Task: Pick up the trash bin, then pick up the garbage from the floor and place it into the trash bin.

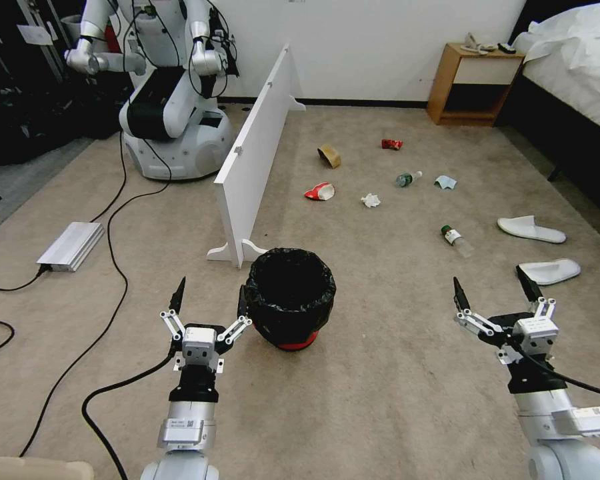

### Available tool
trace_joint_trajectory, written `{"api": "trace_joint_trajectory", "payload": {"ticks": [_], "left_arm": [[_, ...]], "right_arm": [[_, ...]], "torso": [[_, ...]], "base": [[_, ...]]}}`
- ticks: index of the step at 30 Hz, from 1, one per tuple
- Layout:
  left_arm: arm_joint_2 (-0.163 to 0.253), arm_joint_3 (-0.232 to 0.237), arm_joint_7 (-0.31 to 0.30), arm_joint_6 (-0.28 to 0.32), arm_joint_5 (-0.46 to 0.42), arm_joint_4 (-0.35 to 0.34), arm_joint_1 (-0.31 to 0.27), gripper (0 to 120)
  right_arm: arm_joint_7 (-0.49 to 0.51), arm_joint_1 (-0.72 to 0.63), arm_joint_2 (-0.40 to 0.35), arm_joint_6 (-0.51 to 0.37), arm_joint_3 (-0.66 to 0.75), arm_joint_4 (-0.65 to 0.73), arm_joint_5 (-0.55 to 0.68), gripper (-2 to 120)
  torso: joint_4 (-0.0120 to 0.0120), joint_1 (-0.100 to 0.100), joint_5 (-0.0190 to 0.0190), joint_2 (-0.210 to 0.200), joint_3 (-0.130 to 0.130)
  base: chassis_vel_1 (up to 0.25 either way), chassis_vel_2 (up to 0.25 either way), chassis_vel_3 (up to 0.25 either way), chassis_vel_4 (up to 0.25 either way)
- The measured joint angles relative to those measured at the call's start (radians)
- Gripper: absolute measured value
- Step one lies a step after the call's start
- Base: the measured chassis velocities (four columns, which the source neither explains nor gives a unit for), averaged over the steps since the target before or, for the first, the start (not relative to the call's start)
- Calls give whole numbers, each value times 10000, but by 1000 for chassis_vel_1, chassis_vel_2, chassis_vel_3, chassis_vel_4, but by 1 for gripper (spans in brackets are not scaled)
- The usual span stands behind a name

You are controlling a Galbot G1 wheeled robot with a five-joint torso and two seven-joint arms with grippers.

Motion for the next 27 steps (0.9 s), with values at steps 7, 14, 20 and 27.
{"api": "trace_joint_trajectory", "payload": {"ticks": [7, 14, 20, 27], "left_arm": [[0, -23, 35, -3, 25, 23, 24, 100], [145, -33, 215, 60, -15, 226, -36, 100], [473, -52, 370, 223, -280, 330, -77, 100], [978, -81, 230, 562, -415, 516, -116, 100]], "right_arm": [[3, -37, -46, 0, -35, 17, 2, 100], [121, -18, -123, -12, -56, 23, 53, 100], [356, -86, -446, -118, -39, 102, 392, 100], [564, -318, -851, -278, 165, 103, 821, 100]], "torso": [[0, 0, -2, 0, 1], [0, 0, 1, -1, 2], [5, 2, 1, -3, 6], [-1, 0, -1, -2, -1]], "base": [[-138, 129, 149, -137], [-251, 236, 232, -216], [-226, 228, 214, -225], [-9, 20, 18, -11]]}}
